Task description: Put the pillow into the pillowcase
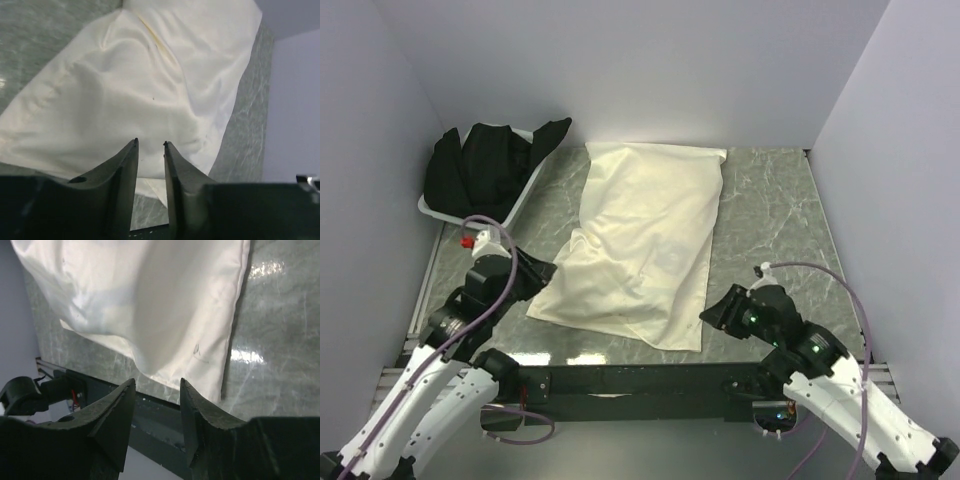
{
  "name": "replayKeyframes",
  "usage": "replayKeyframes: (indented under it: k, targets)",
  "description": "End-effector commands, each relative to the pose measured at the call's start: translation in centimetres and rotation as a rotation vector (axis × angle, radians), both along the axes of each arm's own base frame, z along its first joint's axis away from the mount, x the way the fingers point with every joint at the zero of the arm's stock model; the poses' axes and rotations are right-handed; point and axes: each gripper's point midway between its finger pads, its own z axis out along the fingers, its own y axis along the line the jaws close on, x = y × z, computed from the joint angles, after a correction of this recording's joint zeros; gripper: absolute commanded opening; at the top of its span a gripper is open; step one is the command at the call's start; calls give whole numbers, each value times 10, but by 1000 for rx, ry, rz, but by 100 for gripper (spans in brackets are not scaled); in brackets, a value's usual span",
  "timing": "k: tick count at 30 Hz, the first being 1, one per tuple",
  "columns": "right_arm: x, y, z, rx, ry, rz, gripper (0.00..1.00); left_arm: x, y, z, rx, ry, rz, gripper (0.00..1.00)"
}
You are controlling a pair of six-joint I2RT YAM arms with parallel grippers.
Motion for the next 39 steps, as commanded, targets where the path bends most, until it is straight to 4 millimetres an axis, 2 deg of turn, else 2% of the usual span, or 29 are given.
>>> replayKeyframes:
  k: [1,2,3,4,5,6,7,8,9,10,11,12,13,14,15,16,18,19,21,24,28,29,32,35,39]
  targets:
    - [33,28,16,18,-115,45,48,8,-50,-28,-68,22,-208,26]
    - [34,33,9,-1,-92,57,48,6,-63,-30,-87,16,-255,17]
    - [37,38,11,-3,-100,62,47,5,-71,-39,-94,23,-275,16]
    - [40,46,15,13,-110,67,47,12,-85,-35,-111,-8,-303,14]
    - [43,49,8,-14,-92,65,47,5,-101,-37,-112,-6,-363,8]
    - [41,56,10,-27,-103,79,46,4,-113,-34,-114,-8,-395,8]
    - [42,62,11,-23,-103,78,46,5,-129,-40,-106,3,-431,7]
    - [41,68,3,-50,-84,86,45,-2,-145,-42,-88,2,-473,6]
    - [36,74,0,-59,-77,101,45,-2,-158,-35,-92,-13,-495,5]
    - [39,76,-2,-61,-79,74,45,-1,-169,-50,-61,22,-509,4]
    - [38,78,-12,-80,-57,74,44,-7,-182,-52,-59,26,-545,2]
    - [36,77,-22,-95,-45,74,44,-5,-195,-46,-76,12,-559,2]
    - [37,78,-26,-96,-46,61,44,-6,-205,-62,-53,51,-579,1]
    - [35,78,-34,-115,-40,61,47,-9,-216,-63,-60,48,-603,1]
    - [32,74,-45,-132,-31,59,48,-7,-224,-62,-62,48,-608,2]
    - [33,79,-46,-108,-40,59,49,-5,-229,-81,-33,87,-602,2]
    - [28,76,-67,-134,-9,66,51,5,-240,-86,-21,94,-594,3]
    - [27,77,-72,-136,2,65,51,10,-242,-105,16,129,-583,3]
    - [19,71,-90,-186,38,65,52,22,-253,-117,25,151,-586,3]
    - [10,62,-107,-208,82,45,53,37,-260,-126,28,166,-564,3]
    - [3,50,-118,-193,114,3,53,53,-248,-144,25,211,-502,7]
    - [1,47,-120,-195,119,-3,53,54,-243,-149,27,224,-492,11]
    - [-7,31,-131,-204,139,-32,53,47,-222,-175,48,281,-470,17]
    - [-11,23,-133,-194,148,-53,52,41,-208,-186,49,298,-459,21]
    - [-11,16,-123,-193,143,-80,50,33,-201,-197,68,327,-467,30]
